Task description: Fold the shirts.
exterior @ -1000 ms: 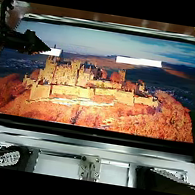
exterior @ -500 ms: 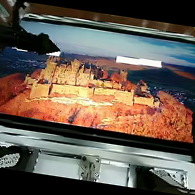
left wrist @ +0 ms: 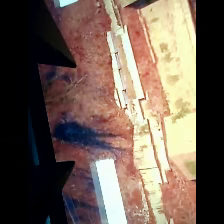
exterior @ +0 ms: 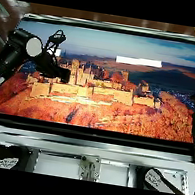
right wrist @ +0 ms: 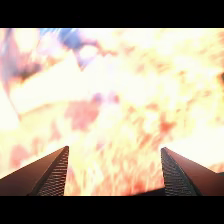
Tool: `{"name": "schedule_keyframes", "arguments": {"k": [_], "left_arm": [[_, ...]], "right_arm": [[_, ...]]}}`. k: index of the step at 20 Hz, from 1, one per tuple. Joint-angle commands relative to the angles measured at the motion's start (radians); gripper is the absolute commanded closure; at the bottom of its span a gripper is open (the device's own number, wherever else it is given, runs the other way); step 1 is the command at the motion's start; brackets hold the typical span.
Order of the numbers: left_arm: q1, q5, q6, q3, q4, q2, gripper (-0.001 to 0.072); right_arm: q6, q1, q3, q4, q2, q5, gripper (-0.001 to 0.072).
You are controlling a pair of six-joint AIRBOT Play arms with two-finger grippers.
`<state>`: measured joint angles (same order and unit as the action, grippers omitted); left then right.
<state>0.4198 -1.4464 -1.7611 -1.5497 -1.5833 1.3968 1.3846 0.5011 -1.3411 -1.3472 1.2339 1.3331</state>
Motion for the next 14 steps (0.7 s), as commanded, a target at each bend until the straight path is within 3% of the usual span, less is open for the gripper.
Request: {"name": "schedule_keyframes", "arguments": {"k": [1,7,14], "left_arm": [[0.027,-0.029,-0.029,-0.001,-0.076,0.014,0.0022],[0.027,-0.029,-0.029,-0.001,-0.074,0.015,0.0022],[0.027,-0.032,-0.028,-0.001,-0.074,0.015,0.0023]], "right_arm": [[0.041,-0.187,-0.001,-0.062,0.018,0.05,0.0014],[0.04,-0.309,-0.001,-0.011,0.018,0.05,0.0014],[0.04,-0.323,-0.001,0.003,0.018,0.05,0.0014]]}}
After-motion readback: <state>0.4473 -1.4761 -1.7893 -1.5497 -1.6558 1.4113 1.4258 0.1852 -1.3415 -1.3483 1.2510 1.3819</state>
